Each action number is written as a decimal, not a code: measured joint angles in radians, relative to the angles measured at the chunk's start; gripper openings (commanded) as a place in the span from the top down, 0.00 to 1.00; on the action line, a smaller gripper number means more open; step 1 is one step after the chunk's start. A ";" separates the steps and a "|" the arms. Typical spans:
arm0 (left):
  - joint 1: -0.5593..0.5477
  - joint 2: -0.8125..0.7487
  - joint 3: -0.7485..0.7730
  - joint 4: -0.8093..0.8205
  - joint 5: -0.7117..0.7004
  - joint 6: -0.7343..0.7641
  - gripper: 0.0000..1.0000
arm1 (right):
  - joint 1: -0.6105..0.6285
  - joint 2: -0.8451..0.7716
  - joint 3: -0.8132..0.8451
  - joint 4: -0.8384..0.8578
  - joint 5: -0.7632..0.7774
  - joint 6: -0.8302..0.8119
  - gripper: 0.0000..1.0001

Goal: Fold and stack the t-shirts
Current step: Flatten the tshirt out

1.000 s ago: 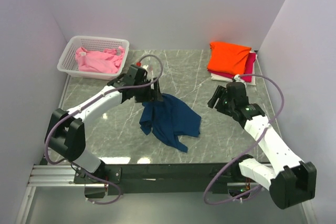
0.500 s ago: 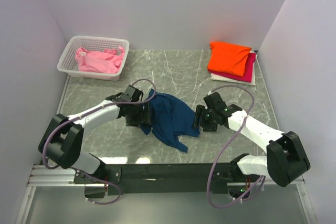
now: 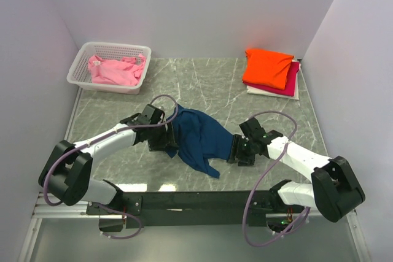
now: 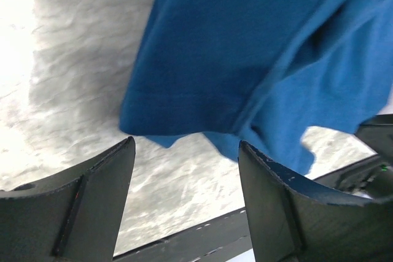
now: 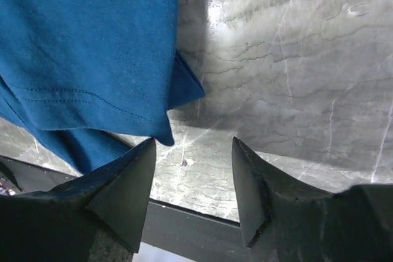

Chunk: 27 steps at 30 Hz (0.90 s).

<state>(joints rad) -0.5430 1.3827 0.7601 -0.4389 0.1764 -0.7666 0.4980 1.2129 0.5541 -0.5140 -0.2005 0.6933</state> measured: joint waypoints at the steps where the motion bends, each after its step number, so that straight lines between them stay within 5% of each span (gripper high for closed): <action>1: 0.000 -0.002 0.000 0.010 0.005 -0.006 0.27 | 0.000 0.000 -0.001 0.001 -0.003 0.002 0.43; 15: -0.002 -0.018 0.032 0.035 0.002 -0.013 0.29 | 0.000 0.081 0.022 0.066 -0.056 0.003 0.62; 21: -0.002 -0.018 0.046 0.039 -0.008 -0.013 0.32 | 0.002 0.085 0.058 0.064 -0.058 -0.007 1.00; 27: -0.002 -0.010 0.061 0.039 -0.009 -0.013 0.39 | 0.002 0.075 0.098 0.017 -0.052 -0.028 1.00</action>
<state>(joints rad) -0.5449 1.3727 0.8211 -0.4000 0.1673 -0.7795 0.4999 1.2881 0.6518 -0.4969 -0.2523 0.6651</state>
